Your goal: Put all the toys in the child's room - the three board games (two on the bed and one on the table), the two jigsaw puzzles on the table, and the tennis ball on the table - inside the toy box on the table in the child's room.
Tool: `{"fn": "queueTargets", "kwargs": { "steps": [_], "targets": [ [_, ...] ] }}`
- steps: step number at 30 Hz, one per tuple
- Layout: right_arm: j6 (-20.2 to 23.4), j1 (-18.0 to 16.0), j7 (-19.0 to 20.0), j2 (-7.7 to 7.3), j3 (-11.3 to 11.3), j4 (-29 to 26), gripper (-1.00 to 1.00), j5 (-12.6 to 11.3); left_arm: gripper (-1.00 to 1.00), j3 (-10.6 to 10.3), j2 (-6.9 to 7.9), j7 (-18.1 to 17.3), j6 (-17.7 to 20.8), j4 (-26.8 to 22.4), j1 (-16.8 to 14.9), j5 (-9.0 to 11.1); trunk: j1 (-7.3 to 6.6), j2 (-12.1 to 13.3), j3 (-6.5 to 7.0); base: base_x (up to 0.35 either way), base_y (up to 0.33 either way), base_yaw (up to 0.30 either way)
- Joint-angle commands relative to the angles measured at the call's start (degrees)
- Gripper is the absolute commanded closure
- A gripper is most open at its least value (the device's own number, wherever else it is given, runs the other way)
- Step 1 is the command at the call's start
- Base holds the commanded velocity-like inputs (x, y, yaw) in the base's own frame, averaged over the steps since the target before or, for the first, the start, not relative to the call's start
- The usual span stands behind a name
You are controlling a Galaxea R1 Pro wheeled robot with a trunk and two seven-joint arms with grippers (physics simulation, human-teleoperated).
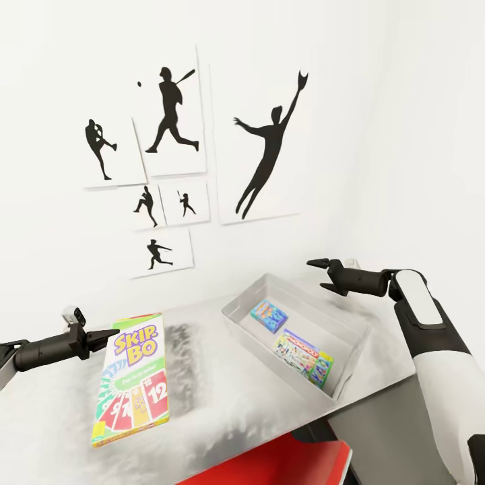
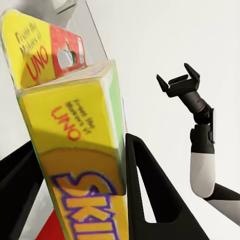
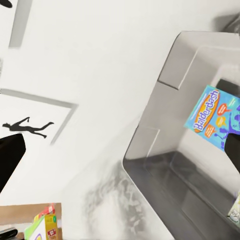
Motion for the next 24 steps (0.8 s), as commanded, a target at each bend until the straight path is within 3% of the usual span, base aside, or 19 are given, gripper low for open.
{"fn": "queueTargets", "kwargs": {
  "steps": [1,24],
  "targets": [
    [0.18,-0.05,-0.60,-0.01,-0.06,-0.06,-1.00,-0.59,1.00,-0.36,0.05,-0.36,0.60,0.06,-0.11,0.19,0.04,-0.13,-0.13,0.008,0.000,0.209],
    [0.18,-0.03,-0.60,-0.01,-0.12,0.03,-1.00,-0.59,1.00,-0.36,0.05,-0.36,0.60,0.06,-0.12,0.21,0.04,-0.13,-0.13,0.053,0.011,0.018]
  ]
}}
